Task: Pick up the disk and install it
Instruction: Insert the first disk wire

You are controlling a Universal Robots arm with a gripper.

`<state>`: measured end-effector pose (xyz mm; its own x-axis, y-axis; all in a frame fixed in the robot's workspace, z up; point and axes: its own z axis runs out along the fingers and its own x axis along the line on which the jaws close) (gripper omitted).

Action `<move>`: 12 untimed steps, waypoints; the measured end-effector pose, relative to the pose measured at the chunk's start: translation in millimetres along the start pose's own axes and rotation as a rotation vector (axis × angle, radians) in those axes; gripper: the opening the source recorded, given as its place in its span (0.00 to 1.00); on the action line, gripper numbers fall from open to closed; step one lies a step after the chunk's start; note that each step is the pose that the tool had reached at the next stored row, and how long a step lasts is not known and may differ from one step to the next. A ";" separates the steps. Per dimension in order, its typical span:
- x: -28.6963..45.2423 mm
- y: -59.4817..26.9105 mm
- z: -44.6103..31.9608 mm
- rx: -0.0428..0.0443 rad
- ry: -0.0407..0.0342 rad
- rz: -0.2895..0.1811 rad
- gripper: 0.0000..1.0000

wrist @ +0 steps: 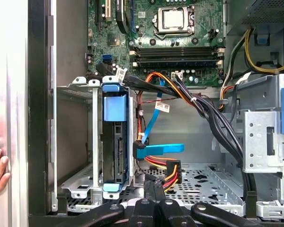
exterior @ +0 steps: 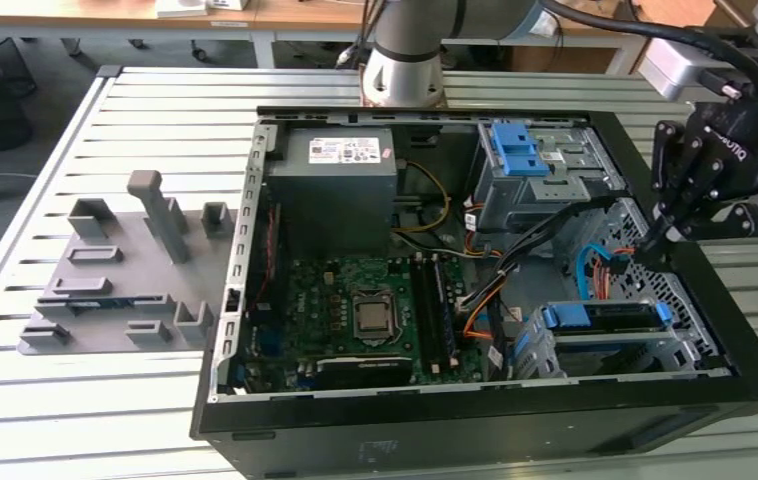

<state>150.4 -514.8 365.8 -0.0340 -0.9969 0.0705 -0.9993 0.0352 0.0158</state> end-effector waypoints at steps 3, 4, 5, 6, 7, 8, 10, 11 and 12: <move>-1.6 0.2 -1.3 0.0002 0.0065 0.000 0.18; -3.3 0.3 -1.4 0.0003 0.0116 0.001 0.18; -6.2 0.4 -1.5 0.0003 0.0182 0.001 0.18; -9.3 0.4 -1.6 0.0001 0.0240 0.001 0.18; -12.3 0.5 -1.5 0.0000 0.0308 0.001 0.18; -14.3 0.5 -1.3 0.0000 0.0379 0.001 0.18; -15.6 0.6 -0.8 0.0004 0.0511 0.001 0.18; -15.8 0.6 -0.5 0.0006 0.0574 0.001 0.18; -15.9 0.6 -0.2 0.0007 0.0621 0.001 0.18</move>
<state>150.4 -498.9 364.9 -0.0340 -0.9906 0.1322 -0.9992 0.0363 0.0149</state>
